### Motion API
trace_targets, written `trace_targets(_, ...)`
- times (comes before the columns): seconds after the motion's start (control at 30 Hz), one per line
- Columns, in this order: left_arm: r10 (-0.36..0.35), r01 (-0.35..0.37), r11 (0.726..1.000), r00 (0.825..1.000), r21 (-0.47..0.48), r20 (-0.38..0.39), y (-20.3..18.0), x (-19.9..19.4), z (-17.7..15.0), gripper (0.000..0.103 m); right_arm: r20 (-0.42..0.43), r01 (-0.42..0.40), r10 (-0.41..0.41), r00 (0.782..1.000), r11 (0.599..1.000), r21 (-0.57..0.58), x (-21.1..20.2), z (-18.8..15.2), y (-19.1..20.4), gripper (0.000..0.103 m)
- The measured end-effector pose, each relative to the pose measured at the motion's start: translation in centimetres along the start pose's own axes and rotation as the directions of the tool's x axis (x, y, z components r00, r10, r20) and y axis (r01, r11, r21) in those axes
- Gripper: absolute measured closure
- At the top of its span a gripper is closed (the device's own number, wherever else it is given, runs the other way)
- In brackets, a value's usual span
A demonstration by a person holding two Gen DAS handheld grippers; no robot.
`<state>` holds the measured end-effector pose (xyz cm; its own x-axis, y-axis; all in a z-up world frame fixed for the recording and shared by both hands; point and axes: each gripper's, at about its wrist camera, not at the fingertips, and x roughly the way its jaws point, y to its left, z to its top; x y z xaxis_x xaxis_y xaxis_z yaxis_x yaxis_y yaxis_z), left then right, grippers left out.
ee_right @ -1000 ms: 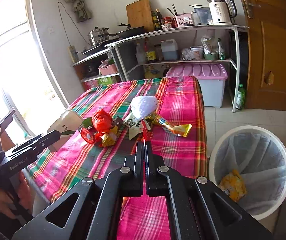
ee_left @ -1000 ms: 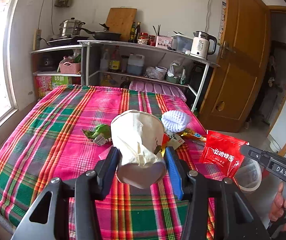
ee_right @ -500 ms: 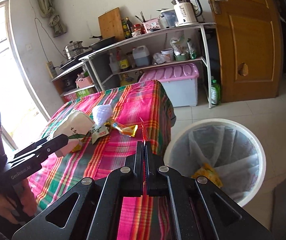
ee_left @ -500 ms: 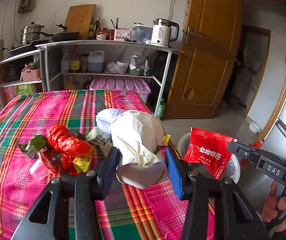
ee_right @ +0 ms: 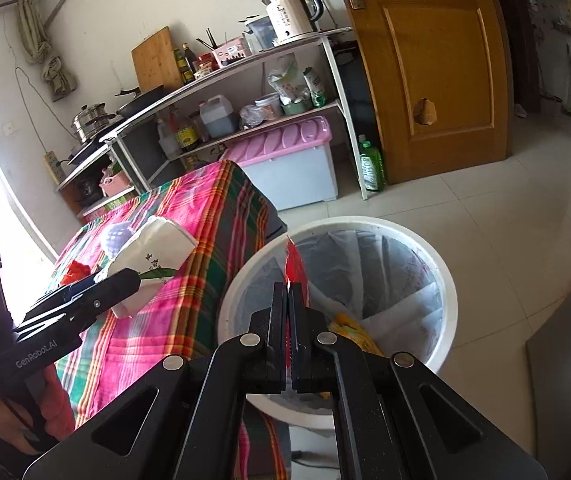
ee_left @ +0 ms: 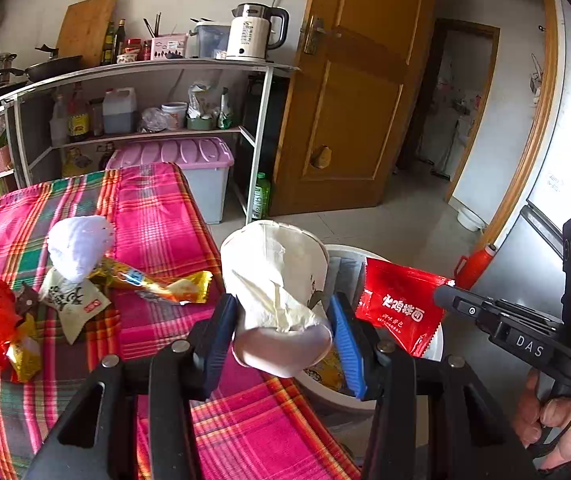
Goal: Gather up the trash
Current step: 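Carry the paper cup and red wrapper over the bin and release both, then move both tools back to the remaining trash on the table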
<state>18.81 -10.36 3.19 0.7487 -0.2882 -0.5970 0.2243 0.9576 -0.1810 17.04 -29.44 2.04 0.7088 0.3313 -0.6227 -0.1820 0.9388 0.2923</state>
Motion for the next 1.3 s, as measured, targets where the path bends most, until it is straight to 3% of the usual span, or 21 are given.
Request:
trace_targets(0.43,-0.064,0.067,0.998,0.992,0.017,-0.112,-2.7,4.4,-0.7,0.05,-0.053,0.037,-0.034,0.998,0.997,0.062,1.6,-1.0,-3.1,0.101)
trace_targets(0.5,-0.069,0.07,0.997,0.991,0.01,-0.115,-2.6,4.4,-0.9,0.05,-0.05,0.044,-0.041,0.998,0.997,0.059,1.6,-1.0,-3.2,0.096)
trace_targets(0.73,-0.084,0.084,0.996,0.991,-0.002,-0.1,-2.4,3.8,-0.9,0.049,-0.032,0.054,-0.052,0.998,0.997,0.054,1.0,-0.9,-2.8,0.084)
trace_targets(0.8,-0.092,0.092,0.996,0.991,-0.006,-0.096,-2.1,3.7,-0.8,0.045,-0.026,0.054,-0.052,0.998,0.997,0.053,0.8,-0.9,-2.5,0.081)
trace_targets(0.83,-0.1,0.1,0.995,0.991,-0.007,-0.092,-2.0,3.7,-0.8,0.042,-0.023,0.053,-0.052,0.998,0.997,0.051,0.7,-0.8,-2.4,0.081)
trace_targets(1.3,-0.099,0.097,0.995,0.994,-0.037,-0.042,-0.5,1.0,-0.9,0.042,0.014,0.019,-0.019,1.0,1.0,0.008,-1.0,-0.6,-0.1,0.08)
